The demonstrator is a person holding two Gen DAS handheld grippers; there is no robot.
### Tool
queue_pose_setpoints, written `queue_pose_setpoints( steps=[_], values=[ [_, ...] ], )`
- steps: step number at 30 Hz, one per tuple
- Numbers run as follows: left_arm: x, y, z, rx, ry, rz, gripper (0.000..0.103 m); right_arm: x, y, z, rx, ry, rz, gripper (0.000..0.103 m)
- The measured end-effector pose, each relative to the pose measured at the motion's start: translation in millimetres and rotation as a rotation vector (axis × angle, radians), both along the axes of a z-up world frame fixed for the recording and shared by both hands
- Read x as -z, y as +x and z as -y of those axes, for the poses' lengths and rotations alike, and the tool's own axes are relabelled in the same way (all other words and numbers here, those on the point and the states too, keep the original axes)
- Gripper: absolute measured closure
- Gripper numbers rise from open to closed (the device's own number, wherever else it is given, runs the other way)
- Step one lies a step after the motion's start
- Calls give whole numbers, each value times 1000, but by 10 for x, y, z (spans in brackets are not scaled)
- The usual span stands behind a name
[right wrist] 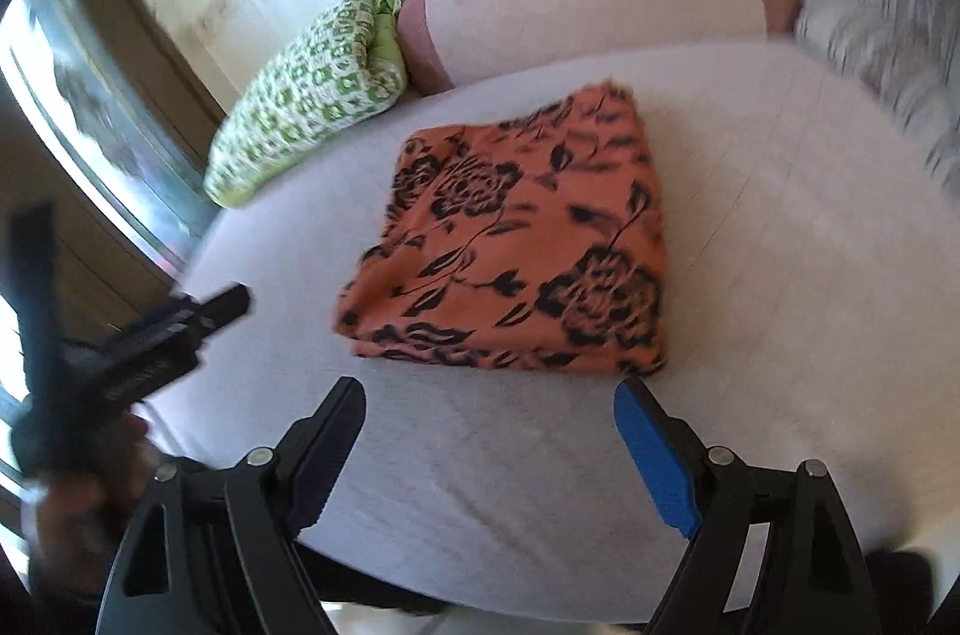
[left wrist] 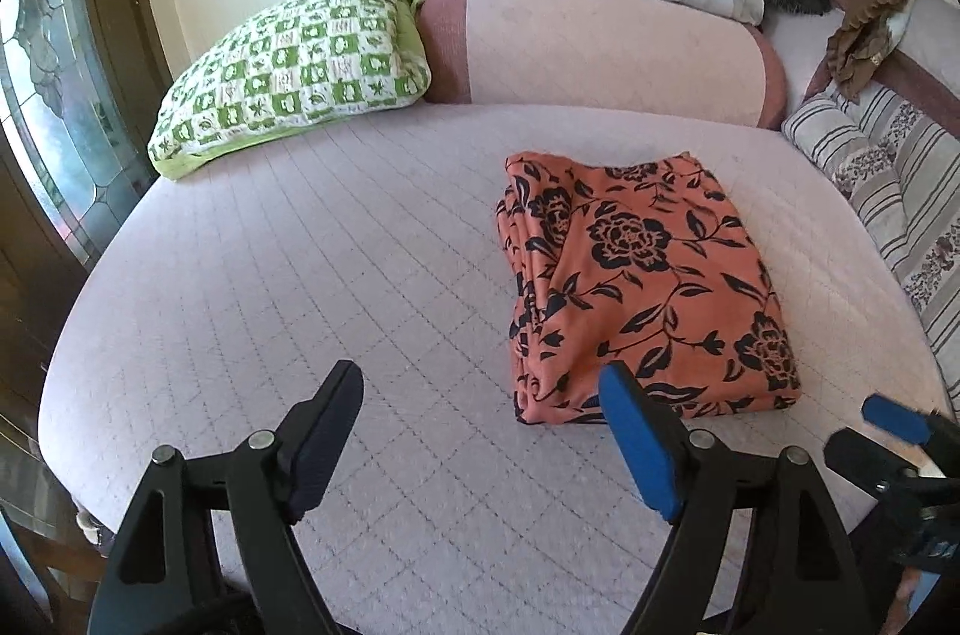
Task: Fold small clothes
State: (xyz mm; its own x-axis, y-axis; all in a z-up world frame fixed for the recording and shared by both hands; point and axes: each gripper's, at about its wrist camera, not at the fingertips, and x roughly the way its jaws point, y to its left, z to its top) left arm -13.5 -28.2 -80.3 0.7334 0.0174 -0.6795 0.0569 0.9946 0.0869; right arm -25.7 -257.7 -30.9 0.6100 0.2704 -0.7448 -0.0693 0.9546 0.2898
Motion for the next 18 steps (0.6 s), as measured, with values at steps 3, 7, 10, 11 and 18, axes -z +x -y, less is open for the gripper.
queue_pose_setpoints(
  steps=[3, 7, 10, 11, 18],
  values=[
    [-46, -71, 9, 4, -16, -3, 21, -108, -33, -73, 14, -93, 37, 13],
    [-72, -111, 11, -11, -20, 1, 21, -188, -50, -82, 41, -131, 66, 0],
    [-73, -112, -15, -25, -27, 2, 21, -214, -40, -93, 54, -178, 64, 0],
    [-74, -109, -16, -30, -27, 2, 20, -222, -37, -89, 57, -185, 64, 0],
    [-56, -65, 60, -32, 8, -12, 20, -214, 22, -102, 59, -211, 49, 0]
  ],
)
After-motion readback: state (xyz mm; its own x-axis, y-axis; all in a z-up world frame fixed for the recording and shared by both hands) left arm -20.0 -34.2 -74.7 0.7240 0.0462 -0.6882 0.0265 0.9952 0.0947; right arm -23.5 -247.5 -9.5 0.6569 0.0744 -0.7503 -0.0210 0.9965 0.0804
